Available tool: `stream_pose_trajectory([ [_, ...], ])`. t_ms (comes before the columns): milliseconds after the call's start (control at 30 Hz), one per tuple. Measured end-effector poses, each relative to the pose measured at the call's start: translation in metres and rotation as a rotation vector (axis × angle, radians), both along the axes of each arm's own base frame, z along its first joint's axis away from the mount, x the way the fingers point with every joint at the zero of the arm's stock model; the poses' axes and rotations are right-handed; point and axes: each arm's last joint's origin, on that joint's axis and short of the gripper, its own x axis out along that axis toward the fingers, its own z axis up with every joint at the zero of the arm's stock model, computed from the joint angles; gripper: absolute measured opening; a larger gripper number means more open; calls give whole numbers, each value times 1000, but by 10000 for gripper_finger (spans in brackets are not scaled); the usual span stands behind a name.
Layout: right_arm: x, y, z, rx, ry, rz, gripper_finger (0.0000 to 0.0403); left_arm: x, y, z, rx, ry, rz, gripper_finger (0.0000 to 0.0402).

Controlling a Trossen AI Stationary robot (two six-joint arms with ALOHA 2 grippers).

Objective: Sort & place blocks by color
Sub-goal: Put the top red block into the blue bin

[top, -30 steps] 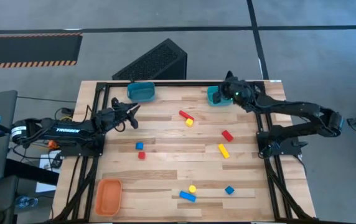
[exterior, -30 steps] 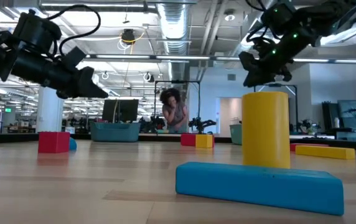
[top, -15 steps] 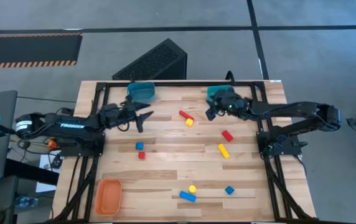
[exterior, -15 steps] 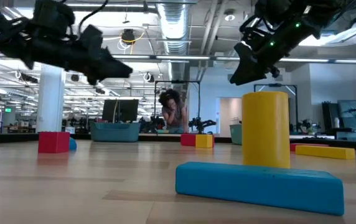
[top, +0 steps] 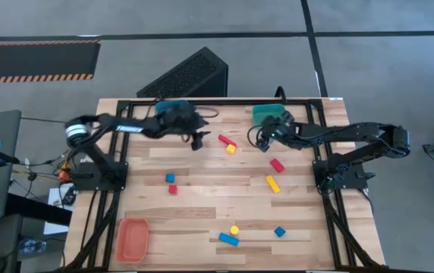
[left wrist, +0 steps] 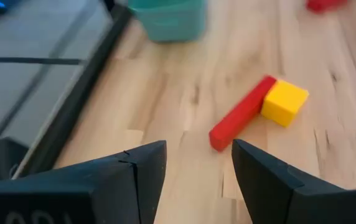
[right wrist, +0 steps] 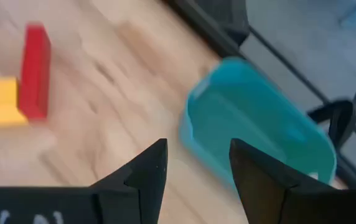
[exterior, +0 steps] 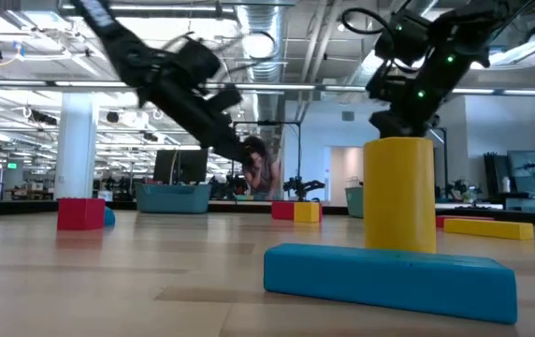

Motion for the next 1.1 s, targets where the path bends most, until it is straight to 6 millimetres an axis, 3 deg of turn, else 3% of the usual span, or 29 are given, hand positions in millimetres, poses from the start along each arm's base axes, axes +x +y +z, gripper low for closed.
stream_pose_trajectory([
  [267,-9,8,-8,85,46,-81,217,44,29,-7,96,222,-219,174],
  [600,-12,34,-29,49,4,-64,216,73,37,-30,14,358,-361,174],
  [767,-17,23,-38,-17,2,-102,216,80,37,-19,14,364,-381,174],
  [1100,-12,-2,-31,15,-99,-43,216,84,32,-12,42,412,-436,173],
])
